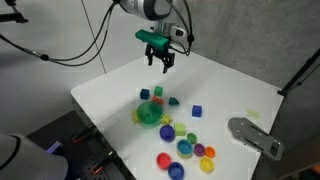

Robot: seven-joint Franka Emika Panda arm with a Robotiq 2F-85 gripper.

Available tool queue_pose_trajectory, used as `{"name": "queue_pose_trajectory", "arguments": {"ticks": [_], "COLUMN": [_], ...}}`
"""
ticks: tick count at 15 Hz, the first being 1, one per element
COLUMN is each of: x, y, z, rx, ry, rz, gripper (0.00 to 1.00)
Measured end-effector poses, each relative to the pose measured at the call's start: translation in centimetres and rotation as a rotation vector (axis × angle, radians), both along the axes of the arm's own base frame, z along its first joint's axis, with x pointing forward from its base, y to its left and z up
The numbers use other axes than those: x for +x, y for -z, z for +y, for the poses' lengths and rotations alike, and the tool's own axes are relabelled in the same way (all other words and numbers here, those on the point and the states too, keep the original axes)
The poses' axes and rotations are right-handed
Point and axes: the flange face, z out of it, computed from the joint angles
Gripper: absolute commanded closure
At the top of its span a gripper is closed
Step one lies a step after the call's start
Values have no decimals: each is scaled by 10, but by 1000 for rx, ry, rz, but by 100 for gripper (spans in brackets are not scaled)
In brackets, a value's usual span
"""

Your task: Pick up the green toy from the green bowl and put it on the table

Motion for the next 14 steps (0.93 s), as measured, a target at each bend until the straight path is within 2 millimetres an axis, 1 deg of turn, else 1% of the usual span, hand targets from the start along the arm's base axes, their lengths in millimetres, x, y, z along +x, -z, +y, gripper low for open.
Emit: {"name": "queue_pose_trajectory", "arguments": {"ticks": [3, 8, 11, 14], "x": [-22, -60, -77, -90], "y": [-23, -56, -65, -62], "z": [7, 19, 25, 29], "rx": [-24, -65, -69, -73], "ry": [5, 78, 106, 105], "rz": [11, -31, -58, -48], "gripper": [0, 0, 0, 0]}}
